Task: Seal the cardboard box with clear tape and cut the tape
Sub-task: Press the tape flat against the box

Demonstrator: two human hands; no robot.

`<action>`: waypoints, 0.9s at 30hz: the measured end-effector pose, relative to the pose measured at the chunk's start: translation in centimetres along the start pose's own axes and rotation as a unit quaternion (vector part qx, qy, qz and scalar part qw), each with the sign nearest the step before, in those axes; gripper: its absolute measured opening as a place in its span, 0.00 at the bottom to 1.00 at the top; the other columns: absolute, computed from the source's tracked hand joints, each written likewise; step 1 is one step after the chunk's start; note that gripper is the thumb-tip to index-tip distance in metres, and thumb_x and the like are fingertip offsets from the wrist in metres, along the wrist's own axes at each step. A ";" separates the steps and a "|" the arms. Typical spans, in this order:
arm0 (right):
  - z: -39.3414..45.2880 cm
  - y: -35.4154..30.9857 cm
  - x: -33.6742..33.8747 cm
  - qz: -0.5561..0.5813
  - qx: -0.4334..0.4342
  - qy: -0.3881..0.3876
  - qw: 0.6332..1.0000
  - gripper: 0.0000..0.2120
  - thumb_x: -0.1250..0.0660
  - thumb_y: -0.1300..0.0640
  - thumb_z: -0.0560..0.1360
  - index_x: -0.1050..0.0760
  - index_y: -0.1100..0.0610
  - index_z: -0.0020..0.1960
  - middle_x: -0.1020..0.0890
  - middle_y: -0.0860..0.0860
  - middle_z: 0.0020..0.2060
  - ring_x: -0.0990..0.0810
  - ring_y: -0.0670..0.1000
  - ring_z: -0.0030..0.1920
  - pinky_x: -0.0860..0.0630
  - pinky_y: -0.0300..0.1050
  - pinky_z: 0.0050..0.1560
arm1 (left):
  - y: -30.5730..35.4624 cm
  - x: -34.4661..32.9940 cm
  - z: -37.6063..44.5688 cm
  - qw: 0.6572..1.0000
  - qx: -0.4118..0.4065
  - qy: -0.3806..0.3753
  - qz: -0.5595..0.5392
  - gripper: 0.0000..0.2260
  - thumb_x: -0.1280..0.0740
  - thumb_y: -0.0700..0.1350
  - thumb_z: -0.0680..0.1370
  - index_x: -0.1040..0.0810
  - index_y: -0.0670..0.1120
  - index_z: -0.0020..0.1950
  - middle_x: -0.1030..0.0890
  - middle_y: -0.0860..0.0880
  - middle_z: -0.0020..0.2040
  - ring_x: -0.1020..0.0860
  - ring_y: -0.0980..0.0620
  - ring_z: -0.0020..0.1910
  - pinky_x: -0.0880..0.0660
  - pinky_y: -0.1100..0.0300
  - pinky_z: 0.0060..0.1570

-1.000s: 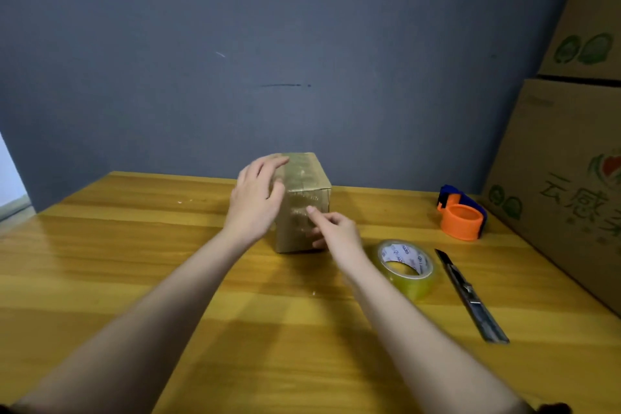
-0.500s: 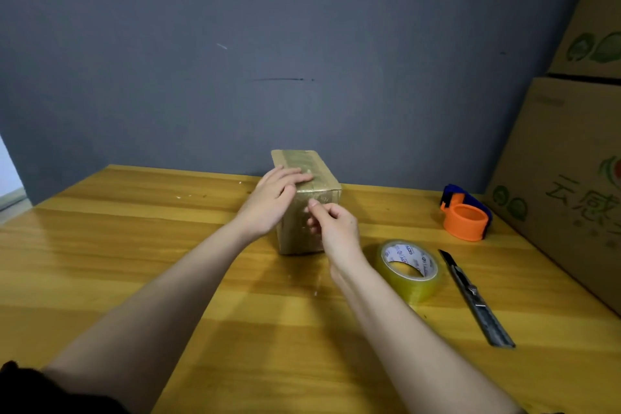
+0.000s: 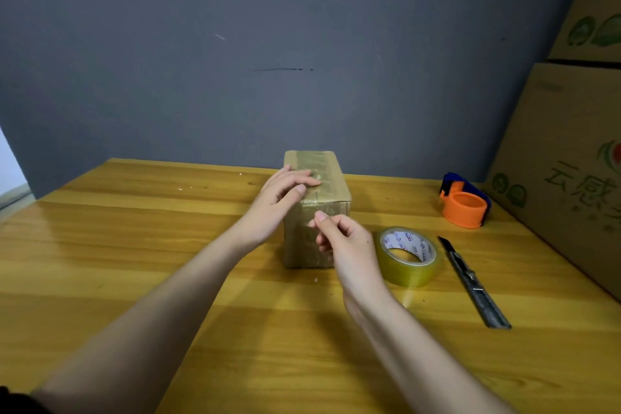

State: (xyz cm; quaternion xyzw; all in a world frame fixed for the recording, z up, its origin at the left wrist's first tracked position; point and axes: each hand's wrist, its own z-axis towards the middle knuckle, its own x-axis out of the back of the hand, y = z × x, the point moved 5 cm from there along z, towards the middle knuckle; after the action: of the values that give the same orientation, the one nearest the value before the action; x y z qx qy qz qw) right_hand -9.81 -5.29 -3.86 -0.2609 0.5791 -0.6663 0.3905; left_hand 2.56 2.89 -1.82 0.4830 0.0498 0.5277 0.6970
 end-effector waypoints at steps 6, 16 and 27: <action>-0.2 0.9 0.5 -0.008 0.014 0.012 1.000 0.11 0.35 0.58 0.77 0.21 0.61 0.38 0.27 0.46 0.25 0.31 0.42 0.26 0.33 0.32 0.30 | 0.1 -0.5 0.0 0.999 0.032 0.019 -0.038 0.14 0.44 0.51 0.77 0.21 0.54 0.55 0.26 0.56 0.64 0.42 0.54 0.74 0.49 0.54 0.74; 0.4 2.3 1.1 -0.067 0.024 0.023 0.997 0.13 0.35 0.56 0.77 0.23 0.55 0.34 0.28 0.45 0.22 0.31 0.43 0.25 0.33 0.36 0.30 | -0.3 -0.6 0.1 1.000 -0.003 0.009 -0.009 0.15 0.35 0.62 0.67 0.24 0.62 0.53 0.27 0.58 0.64 0.42 0.53 0.74 0.47 0.54 0.73; 0.9 2.5 1.1 -0.124 0.024 0.054 0.991 0.13 0.34 0.54 0.76 0.23 0.56 0.34 0.25 0.47 0.22 0.30 0.43 0.21 0.33 0.36 0.25 | -0.4 -0.5 0.0 0.994 -0.048 -0.009 0.095 0.20 0.34 0.63 0.67 0.28 0.64 0.58 0.30 0.60 0.66 0.41 0.54 0.73 0.50 0.72 0.68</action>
State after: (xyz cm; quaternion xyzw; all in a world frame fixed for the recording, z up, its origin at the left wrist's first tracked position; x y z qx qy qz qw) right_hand -9.19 -6.74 -6.22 -0.2847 0.5467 -0.7363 0.2793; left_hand 2.65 2.49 -2.35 0.4562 -0.0282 0.5891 0.6663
